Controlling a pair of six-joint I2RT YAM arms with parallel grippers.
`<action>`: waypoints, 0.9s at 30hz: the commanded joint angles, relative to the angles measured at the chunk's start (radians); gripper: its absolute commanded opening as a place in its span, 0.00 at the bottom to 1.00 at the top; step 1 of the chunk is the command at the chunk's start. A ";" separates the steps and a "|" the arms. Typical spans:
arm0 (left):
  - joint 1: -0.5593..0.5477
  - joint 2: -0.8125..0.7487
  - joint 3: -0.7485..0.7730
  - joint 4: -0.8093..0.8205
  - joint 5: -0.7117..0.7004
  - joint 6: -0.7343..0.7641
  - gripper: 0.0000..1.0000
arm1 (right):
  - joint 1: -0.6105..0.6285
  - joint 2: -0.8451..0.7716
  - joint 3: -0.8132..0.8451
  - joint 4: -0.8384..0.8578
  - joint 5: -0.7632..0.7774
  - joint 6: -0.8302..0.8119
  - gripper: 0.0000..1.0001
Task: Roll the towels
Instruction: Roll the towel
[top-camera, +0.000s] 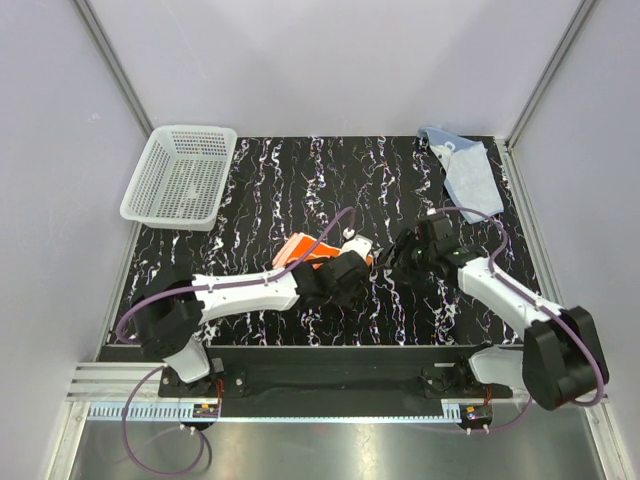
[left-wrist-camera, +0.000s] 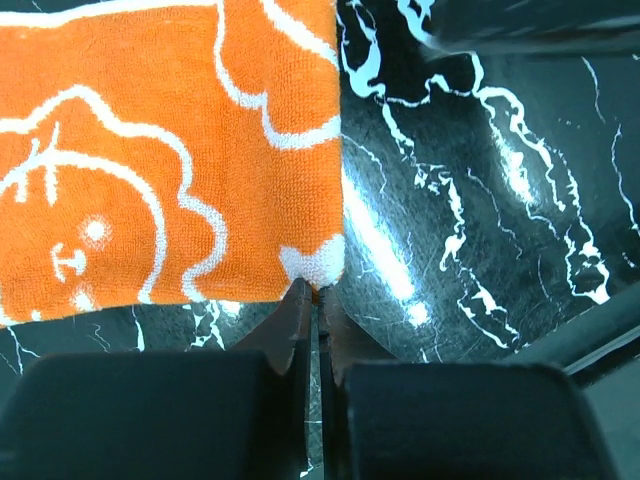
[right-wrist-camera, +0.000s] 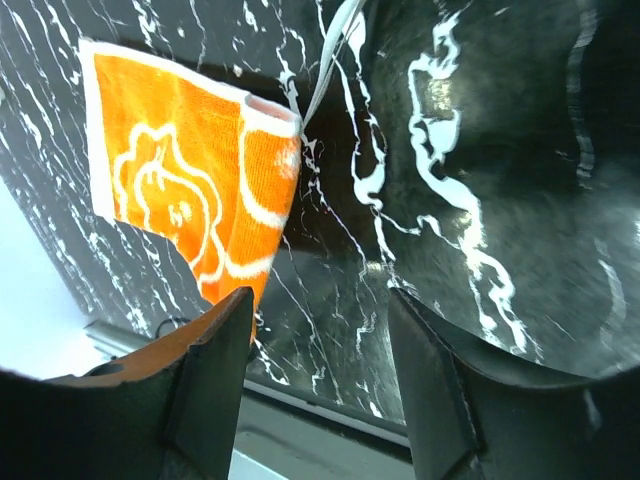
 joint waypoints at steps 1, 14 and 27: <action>0.002 -0.022 -0.029 0.060 0.022 0.000 0.00 | 0.016 0.060 -0.041 0.205 -0.124 0.064 0.64; 0.002 -0.022 -0.040 0.083 0.038 -0.006 0.00 | 0.068 0.312 -0.013 0.372 -0.134 0.106 0.64; 0.002 -0.073 -0.088 0.104 0.043 -0.002 0.00 | 0.073 0.373 0.053 0.353 -0.106 0.075 0.17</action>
